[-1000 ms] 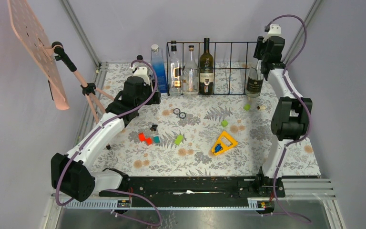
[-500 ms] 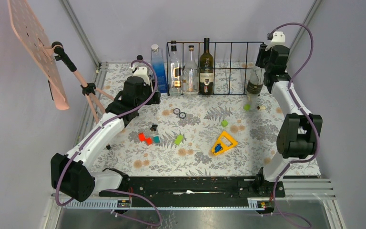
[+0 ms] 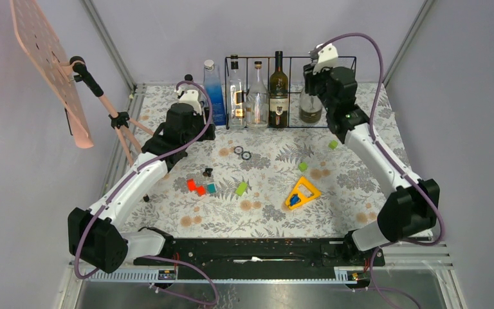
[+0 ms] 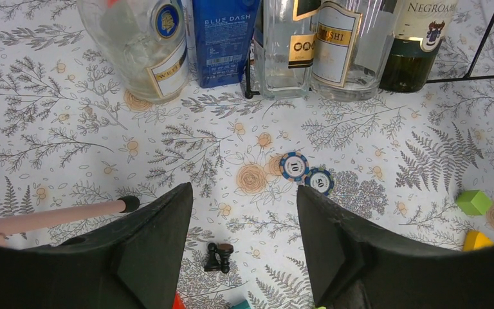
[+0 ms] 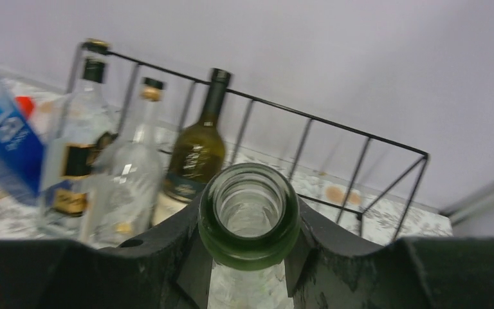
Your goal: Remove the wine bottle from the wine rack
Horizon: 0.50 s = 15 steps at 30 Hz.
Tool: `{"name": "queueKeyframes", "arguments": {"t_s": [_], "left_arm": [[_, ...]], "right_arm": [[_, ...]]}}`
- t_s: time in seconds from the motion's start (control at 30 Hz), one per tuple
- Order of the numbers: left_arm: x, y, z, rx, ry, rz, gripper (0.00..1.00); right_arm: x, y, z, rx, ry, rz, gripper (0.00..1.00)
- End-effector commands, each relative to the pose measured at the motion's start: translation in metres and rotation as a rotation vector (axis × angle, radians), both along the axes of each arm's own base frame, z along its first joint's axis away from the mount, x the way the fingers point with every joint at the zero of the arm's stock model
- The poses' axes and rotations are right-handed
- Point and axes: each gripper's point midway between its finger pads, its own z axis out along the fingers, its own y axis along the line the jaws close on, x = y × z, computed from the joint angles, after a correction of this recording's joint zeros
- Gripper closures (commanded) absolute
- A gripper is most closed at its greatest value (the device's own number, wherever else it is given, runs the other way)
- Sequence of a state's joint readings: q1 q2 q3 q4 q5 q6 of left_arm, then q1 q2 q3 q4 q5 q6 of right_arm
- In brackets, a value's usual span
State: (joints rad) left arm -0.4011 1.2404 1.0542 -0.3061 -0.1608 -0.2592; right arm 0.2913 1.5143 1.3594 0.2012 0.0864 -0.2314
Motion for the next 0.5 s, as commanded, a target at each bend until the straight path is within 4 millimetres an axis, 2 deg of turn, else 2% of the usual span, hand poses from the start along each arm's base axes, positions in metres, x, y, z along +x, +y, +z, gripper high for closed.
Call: {"name": "queueKeyframes", "arguments": {"t_s": [0.0,0.27,0.47], "left_arm": [[0.006,0.005,0.034,-0.015,-0.102,0.023,0.35],[0.006,0.002,0.034,-0.02,-0.102,0.008,0.35],[0.003,-0.013,0.037,-0.054,-0.104,-0.076,0.35]], "right_arm": [[-0.044,0.017,0.104,0.098,-0.3,0.02,1.0],[-0.087,0.066,0.092,0.249,-0.232,0.15,1.0],[-0.12,0.101,0.07,0.31,-0.153,0.278,1.0]]}}
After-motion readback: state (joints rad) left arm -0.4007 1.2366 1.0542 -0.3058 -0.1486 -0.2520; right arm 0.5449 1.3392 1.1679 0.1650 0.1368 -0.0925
